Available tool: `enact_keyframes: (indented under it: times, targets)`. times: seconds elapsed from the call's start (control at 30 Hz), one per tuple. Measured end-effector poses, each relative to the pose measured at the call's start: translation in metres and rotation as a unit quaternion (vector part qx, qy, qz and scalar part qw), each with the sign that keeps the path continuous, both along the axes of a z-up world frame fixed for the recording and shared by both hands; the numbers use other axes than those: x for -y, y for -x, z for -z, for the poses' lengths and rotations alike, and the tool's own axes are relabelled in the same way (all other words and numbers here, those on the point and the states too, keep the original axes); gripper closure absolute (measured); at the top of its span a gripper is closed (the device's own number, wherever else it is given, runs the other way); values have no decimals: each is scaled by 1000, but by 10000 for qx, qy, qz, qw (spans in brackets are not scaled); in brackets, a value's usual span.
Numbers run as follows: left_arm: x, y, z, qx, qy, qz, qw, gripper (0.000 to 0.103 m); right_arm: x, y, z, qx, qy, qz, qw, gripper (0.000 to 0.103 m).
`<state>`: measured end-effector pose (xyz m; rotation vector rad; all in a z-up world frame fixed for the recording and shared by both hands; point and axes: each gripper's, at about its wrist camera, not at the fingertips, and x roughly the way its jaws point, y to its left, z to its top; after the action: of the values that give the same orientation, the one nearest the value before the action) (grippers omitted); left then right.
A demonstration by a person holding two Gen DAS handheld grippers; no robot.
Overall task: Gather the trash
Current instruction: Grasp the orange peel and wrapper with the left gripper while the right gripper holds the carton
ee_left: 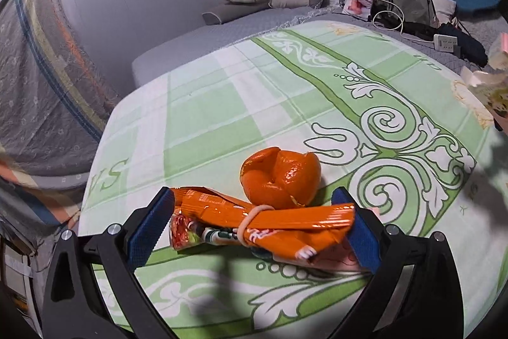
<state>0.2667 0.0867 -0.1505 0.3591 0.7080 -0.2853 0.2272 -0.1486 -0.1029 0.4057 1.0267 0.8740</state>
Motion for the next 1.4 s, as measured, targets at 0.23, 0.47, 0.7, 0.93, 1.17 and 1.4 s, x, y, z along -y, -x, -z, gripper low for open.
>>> enact_keyframes:
  times: [0.23,0.47,0.7,0.93,1.17,1.4]
  targets:
    - [-10,-5,3,-144,272,-36,9995,41,3,-1,2,-45,-43,98,9999,43]
    - [-16,-3,-1,-155,387,-16,9991,83,1,2,1,-36,-16,94,9999,43]
    - [-38,18,-16,12,635,-104,9979,86,4,6,-1,-32,-3,173,9998,43]
    - [-52,51,-48,330,1036,-303,9936,88,4,11,-2,-8,-51,181,9998,43]
    - [-44,80,-92,746,1385,-585,9858,93,6,15,-7,59,-90,198,9997,43]
    - [-20,104,-127,974,1739,-382,9792,95,15,24,-13,132,-129,306,9994,43]
